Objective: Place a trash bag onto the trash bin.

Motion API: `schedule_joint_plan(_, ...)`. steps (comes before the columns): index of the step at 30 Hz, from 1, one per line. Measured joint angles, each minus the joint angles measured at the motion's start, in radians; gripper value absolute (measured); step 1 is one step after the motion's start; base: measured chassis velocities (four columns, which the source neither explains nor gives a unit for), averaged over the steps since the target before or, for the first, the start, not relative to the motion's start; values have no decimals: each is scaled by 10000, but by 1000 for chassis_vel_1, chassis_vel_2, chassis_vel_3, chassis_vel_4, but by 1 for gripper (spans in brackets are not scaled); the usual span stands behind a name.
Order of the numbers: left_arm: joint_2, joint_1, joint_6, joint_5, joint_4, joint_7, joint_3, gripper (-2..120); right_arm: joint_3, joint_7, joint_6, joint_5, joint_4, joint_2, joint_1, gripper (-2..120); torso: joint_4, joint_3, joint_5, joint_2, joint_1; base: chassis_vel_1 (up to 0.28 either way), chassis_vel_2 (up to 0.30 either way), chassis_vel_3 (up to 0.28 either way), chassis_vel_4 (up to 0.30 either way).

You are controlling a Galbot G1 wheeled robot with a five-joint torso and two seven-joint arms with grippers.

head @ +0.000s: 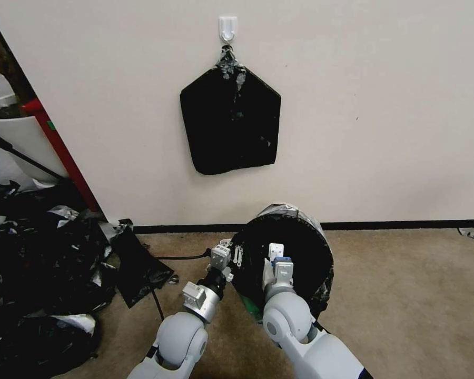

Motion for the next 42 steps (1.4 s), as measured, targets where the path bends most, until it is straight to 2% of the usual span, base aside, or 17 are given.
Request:
schedule_joint_plan(10, -23, 41, 56, -16, -152, 5, 77, 2, 204, 30, -73, -1163, -186, -92, -13, 0, 0, 0, 0, 0, 0, 0, 0, 0, 0)
schedule_joint_plan(13, -37, 41, 139, -70, -174, 5, 94, 2, 268, -280, 363, -1845, -233, -75, -55, 0, 0, 0, 0, 0, 0, 0, 0, 0, 0)
schedule_joint_plan(14, -42, 33, 221, -148, -174, -17, 93, 2, 320, -677, 905, -2264, -223, -80, -127, 2, 0, 0, 0, 0, 0, 0, 0, 0, 0)
schedule_joint_plan(15, -46, 12, 302, -196, -162, -126, 90, 2, 343, -1007, 1312, -2518, -95, -104, -247, 7, -1, 0, 0, 0, 0, 0, 0, 0, 0)
schedule_joint_plan(16, -46, 12, 302, -196, -162, -126, 90, 2, 343, -1007, 1312, -2518, -95, -104, -247, 7, -1, 0, 0, 0, 0, 0, 0, 0, 0)
schedule_joint_plan(19, -52, -130, 873, -274, -50, -830, 63, 2, 313, -1891, 1953, -2732, 716, -279, -725, 22, 0, 0, 0, -1, 0, 0, 0, 0, 0)
schedule_joint_plan(21, -53, -155, 982, -291, -29, -955, 64, 2, 314, -1984, 1992, -2738, 835, -309, -795, 25, 1, 0, 1, 0, 0, 0, 0, 0, 0)
schedule_joint_plan(23, -56, -278, 1393, -392, 68, -1441, 39, 2, 358, -2428, 2105, -2744, 1421, -487, -1179, 37, 1, 0, 0, 0, 0, 0, 0, 0, 0)
schedule_joint_plan(24, -56, -278, 1393, -392, 68, -1441, 39, 2, 358, -2428, 2105, -2744, 1421, -487, -1179, 37, 1, 0, 0, 0, 0, 0, 0, 0, 0)
schedule_joint_plan(26, -69, -390, 1840, -768, 94, -1882, 33, 2, 549, -2918, 2358, -2754, 1903, -664, -1573, 47, 0, 0, -1, 0, 0, 0, 0, 0, 0)
schedule_joint_plan(27, -69, -390, 1840, -768, 94, -1882, 33, 2, 549, -2918, 2358, -2754, 1903, -664, -1573, 47, 0, 0, -1, 0, 0, 0, 0, 0, 0)
schedule_joint_plan(28, -77, -448, 2038, -991, 104, -2043, 31, 2, 633, -3144, 2453, -2785, 2084, -732, -1731, 54, 0, 0, -1, 0, 0, 0, 0, 0, 0)
schedule_joint_plan(30, -81, -474, 2113, -1090, 116, -2104, 29, 2, 665, -3214, 2480, -2794, 2150, -758, -1791, 57, 0, 0, 0, 0, 0, 0, 0, 0, 0)
schedule_joint_plan(34, -87, -557, 2293, -1399, 170, -2194, -19, 2, 846, -3349, 2642, -2793, 2261, -755, -1963, 79, 0, 0, 0, 0, 0, 0, 0, 0, 0)
schedule_joint_plan(36, -82, -557, 2305, -1424, 167, -2194, -23, 2, 873, -3352, 2654, -2777, 2261, -740, -1964, 80, 0, 0, 0, 0, 0, 0, 0, 0, 0)
schedule_joint_plan(38, -62, -533, 2313, -1463, 112, -2187, -51, 2, 894, -3352, 2655, -2741, 2195, -716, -1938, 91, 0, 0, 0, 0, 0, 0, 0, 0, 0)
schedule_joint_plan(42, -31, -483, 2297, -1478, 18, -2118, -113, 2, 846, -3285, 2439, -2533, 2060, -711, -1883, 100, 0, 0, 0, 0, 0, 0, 0, 0, 0)
